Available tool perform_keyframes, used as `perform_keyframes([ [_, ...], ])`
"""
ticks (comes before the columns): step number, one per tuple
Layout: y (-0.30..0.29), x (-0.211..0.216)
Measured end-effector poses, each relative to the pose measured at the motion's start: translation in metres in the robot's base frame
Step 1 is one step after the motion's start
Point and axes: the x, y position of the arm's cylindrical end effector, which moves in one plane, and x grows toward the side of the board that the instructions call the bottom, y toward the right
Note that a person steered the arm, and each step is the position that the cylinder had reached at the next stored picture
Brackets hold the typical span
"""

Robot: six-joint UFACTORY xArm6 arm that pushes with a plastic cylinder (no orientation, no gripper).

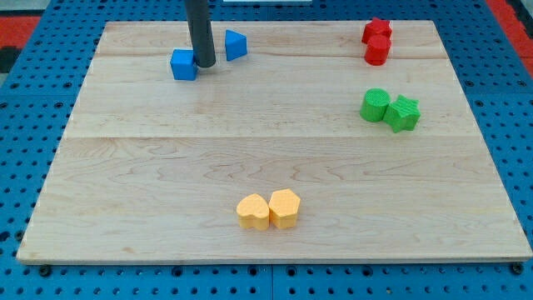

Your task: Push the blue cube to the bottom of the red circle

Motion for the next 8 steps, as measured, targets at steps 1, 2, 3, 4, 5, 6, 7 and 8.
perform_keyframes([
  [1,-0.001,-0.008],
  [2,-0.001,-0.031],
  [3,-0.017,-0.049],
  [4,-0.058,-0.046],
  [5,-0.09,-0.024],
  [6,-0.092,0.007],
  [7,-0.08,0.009],
  [8,-0.06,-0.003],
])
